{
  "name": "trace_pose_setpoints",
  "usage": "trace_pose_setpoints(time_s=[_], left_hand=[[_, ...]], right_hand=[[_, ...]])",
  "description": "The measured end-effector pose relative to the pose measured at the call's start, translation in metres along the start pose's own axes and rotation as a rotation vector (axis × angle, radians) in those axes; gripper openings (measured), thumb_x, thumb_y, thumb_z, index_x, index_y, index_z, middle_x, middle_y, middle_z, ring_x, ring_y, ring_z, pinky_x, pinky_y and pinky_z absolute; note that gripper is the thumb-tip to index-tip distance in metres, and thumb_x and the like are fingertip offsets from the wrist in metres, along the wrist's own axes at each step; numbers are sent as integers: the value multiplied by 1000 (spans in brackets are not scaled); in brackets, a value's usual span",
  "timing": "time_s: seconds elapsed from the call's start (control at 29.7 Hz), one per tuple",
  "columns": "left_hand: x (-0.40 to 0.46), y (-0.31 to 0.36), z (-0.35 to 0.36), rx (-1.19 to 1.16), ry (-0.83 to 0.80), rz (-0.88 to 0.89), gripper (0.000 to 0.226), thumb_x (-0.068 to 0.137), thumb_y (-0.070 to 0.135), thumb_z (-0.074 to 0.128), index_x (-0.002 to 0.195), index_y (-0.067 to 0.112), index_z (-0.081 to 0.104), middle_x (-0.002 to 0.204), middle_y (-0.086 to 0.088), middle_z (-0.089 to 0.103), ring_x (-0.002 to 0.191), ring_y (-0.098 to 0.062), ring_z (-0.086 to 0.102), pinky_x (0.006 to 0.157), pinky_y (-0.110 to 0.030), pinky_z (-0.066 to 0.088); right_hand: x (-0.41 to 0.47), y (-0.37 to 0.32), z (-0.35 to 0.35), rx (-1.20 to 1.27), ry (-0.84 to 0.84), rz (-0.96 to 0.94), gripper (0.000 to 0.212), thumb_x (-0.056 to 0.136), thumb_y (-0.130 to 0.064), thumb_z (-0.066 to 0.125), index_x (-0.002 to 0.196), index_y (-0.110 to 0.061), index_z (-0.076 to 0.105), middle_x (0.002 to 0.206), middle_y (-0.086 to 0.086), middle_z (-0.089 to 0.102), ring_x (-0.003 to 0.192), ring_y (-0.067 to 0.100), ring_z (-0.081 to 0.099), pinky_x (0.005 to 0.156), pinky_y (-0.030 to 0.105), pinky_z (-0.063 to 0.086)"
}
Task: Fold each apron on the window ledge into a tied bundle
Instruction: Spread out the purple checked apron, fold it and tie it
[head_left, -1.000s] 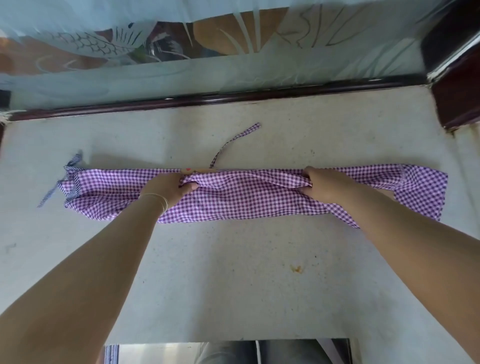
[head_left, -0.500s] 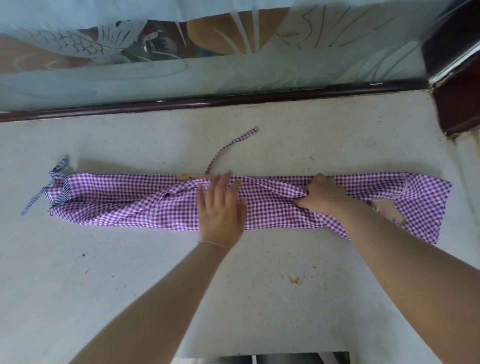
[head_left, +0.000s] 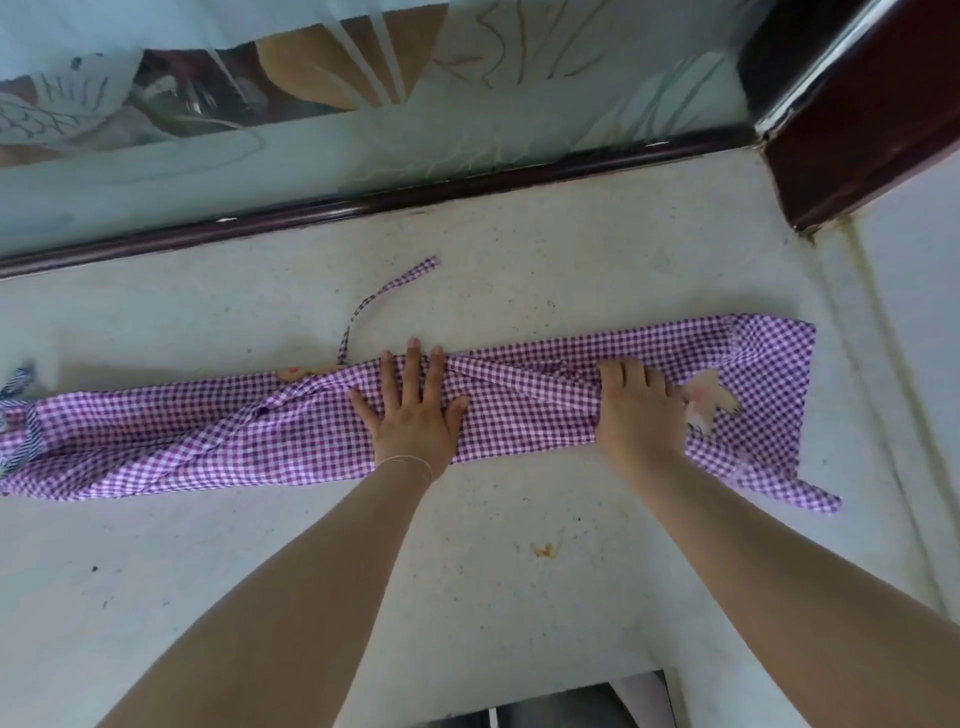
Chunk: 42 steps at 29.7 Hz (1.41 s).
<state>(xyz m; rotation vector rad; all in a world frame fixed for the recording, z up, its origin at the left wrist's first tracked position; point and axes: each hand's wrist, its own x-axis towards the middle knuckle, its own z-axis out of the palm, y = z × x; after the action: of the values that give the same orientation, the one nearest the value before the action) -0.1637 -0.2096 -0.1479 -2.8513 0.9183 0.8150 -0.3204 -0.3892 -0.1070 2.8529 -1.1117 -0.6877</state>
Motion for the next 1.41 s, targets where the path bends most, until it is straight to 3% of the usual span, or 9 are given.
trace_pose_setpoints(time_s=[0.2, 0.34, 0.47, 0.61, 0.74, 0.87, 1.08, 1.31, 1.41], left_hand=[[1, 2, 0, 42, 23, 5, 69, 86, 62, -8, 148, 35, -21, 157, 6, -25, 144, -27, -23, 109, -65, -11], [-2, 1, 3, 73, 29, 24, 70, 85, 63, -8, 148, 34, -21, 158, 5, -24, 145, -28, -22, 109, -66, -10], [-1, 2, 2, 86, 36, 27, 70, 85, 63, -8, 147, 34, -23, 158, 4, -23, 145, -28, -21, 109, -66, -9], [-2, 4, 3, 110, 46, 19, 66, 85, 62, -10, 141, 34, -32, 158, 2, -25, 145, -28, -21, 109, -65, -9], [-2, 6, 3, 102, 59, 13, 65, 86, 61, -9, 137, 31, -35, 158, -1, -24, 145, -29, -19, 109, -65, -8], [-2, 6, 3, 121, 56, 15, 68, 86, 61, -7, 142, 28, -30, 158, -1, -23, 146, -29, -18, 109, -65, -8], [-3, 6, 4, 135, 68, 22, 67, 86, 61, -8, 142, 31, -30, 158, 0, -23, 146, -29, -18, 111, -66, -6], [-6, 5, 3, 152, 59, 97, 61, 85, 62, -8, 137, 42, -32, 158, 3, -23, 143, -33, -24, 108, -69, -8], [-6, 6, 4, 170, 61, 115, 62, 87, 62, -6, 140, 42, -28, 159, 4, -20, 144, -33, -21, 109, -69, -8]], right_hand=[[25, 80, -31, -20, -172, 215, 20, 94, -15, 50, 109, -12, 63, 95, 4, 63, 95, 27, 60, 93, 40, 44], [46, 120, -71, -63, -478, 284, 27, 97, -20, 44, 120, -9, 54, 127, 10, 55, 122, 30, 49, 108, 45, 31], [55, 146, -76, -65, -180, 363, 30, 92, -28, 52, 118, -14, 56, 128, 9, 47, 128, 30, 39, 112, 57, 17], [37, 148, -52, 629, 274, 781, 61, 90, -27, 56, 143, -15, 30, 150, 8, 24, 138, 33, 24, 115, 53, 21], [11, 130, -20, 1406, 96, 1364, 64, 95, -52, 45, 145, -13, 34, 147, 9, 41, 130, 25, 45, 100, 33, 42], [0, 116, -4, 2057, 184, 1221, 48, 87, -36, 67, 127, -11, 53, 120, 6, 64, 98, 21, 68, 79, 31, 59], [-2, 133, -29, 2363, 189, 870, 54, 82, 5, 53, 132, -14, 43, 121, 7, 59, 107, 23, 60, 90, 35, 53], [2, 160, -2, 1680, 824, 1357, 44, 87, 0, 47, 128, -14, 50, 129, 3, 52, 116, 16, 53, 97, 24, 47], [3, 118, -14, 1305, 1057, 936, 46, 84, 0, 48, 129, -7, 46, 127, 6, 48, 119, 18, 48, 104, 29, 42]])
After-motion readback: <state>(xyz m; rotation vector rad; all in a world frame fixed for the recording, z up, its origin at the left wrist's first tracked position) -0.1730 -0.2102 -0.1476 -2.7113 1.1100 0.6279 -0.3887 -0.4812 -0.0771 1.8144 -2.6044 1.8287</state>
